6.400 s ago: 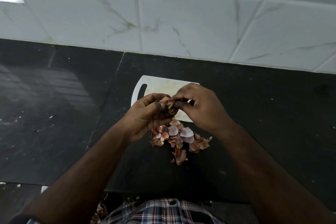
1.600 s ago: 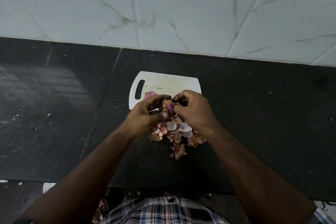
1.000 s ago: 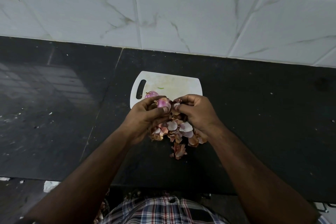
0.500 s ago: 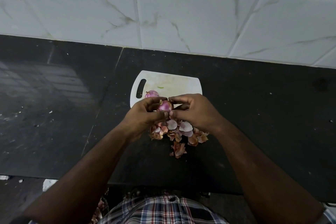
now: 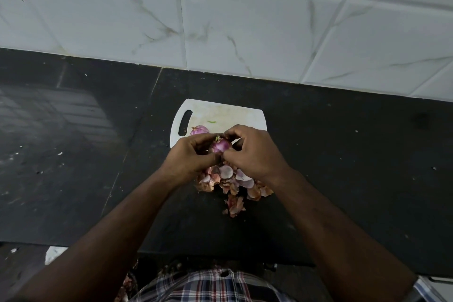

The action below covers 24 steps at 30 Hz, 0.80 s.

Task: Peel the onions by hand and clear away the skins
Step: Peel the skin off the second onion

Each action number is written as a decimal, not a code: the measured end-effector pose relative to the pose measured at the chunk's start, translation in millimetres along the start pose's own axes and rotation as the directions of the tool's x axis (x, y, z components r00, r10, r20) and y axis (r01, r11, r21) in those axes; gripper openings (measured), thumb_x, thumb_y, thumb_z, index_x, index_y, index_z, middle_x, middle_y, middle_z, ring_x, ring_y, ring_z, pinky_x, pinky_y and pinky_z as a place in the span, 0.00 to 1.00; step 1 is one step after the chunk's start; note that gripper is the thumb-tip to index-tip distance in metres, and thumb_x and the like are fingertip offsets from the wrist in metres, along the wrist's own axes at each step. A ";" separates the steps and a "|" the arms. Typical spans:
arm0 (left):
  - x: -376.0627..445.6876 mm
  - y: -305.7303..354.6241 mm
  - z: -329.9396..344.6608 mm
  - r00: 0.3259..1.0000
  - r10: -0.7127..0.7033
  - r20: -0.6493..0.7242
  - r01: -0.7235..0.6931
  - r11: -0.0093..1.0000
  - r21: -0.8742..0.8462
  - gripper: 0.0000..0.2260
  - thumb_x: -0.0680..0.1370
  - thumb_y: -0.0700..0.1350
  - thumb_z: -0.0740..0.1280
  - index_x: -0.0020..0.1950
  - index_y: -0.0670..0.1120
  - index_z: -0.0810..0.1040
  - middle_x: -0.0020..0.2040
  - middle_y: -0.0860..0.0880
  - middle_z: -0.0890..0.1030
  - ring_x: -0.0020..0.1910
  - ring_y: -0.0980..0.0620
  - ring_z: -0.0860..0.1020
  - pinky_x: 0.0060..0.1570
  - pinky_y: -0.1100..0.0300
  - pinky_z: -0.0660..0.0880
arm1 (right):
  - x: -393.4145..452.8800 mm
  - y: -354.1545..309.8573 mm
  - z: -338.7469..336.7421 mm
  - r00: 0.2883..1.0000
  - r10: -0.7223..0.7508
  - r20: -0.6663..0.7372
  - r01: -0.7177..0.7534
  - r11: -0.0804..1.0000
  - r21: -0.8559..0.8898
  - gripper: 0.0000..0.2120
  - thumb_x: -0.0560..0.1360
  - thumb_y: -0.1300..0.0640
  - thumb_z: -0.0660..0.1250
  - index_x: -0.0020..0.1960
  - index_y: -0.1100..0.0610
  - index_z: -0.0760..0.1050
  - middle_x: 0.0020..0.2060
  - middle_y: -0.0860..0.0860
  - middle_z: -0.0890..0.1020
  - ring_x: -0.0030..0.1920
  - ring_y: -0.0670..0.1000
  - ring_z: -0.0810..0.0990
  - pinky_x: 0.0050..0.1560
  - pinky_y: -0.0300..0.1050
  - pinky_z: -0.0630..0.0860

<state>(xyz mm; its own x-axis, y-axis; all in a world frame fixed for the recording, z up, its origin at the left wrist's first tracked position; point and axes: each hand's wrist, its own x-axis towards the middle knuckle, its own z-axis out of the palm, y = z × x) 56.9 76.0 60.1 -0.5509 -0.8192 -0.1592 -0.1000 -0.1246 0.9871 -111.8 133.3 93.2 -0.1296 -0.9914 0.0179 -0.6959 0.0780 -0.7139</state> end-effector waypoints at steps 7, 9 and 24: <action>0.0 -1.7 -2.1 0.999 -0.017 0.040 0.019 0.998 -0.063 0.19 0.73 0.30 0.73 0.61 0.45 0.82 0.53 0.44 0.87 0.54 0.44 0.85 0.54 0.54 0.81 | 0.8 2.8 -1.3 1.000 0.023 0.021 -0.023 0.999 0.039 0.14 0.74 0.56 0.71 0.59 0.52 0.81 0.49 0.47 0.85 0.44 0.45 0.83 0.47 0.45 0.82; 0.1 -2.5 -2.8 0.999 -0.018 0.043 0.021 0.998 -0.059 0.19 0.74 0.30 0.72 0.62 0.45 0.81 0.54 0.43 0.86 0.54 0.43 0.84 0.56 0.51 0.81 | 1.0 3.0 -0.4 1.000 0.026 0.009 -0.027 0.998 0.049 0.13 0.74 0.57 0.71 0.59 0.52 0.81 0.49 0.47 0.85 0.44 0.45 0.83 0.47 0.43 0.81; -2.2 -1.4 -5.1 0.993 -0.085 0.082 0.084 0.996 0.015 0.23 0.74 0.35 0.74 0.67 0.51 0.79 0.58 0.51 0.85 0.55 0.49 0.85 0.58 0.51 0.80 | -2.9 11.5 -13.0 0.990 0.081 0.115 -0.104 0.974 0.203 0.15 0.72 0.59 0.74 0.59 0.54 0.83 0.46 0.47 0.87 0.44 0.45 0.86 0.52 0.51 0.82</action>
<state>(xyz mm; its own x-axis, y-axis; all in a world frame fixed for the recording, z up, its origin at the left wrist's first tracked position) 62.5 75.1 59.1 -0.6065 -0.7571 -0.2427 -0.1579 -0.1845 0.9701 -128.6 138.5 94.1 -0.1039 -0.9872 -0.1208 -0.5209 0.1574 -0.8390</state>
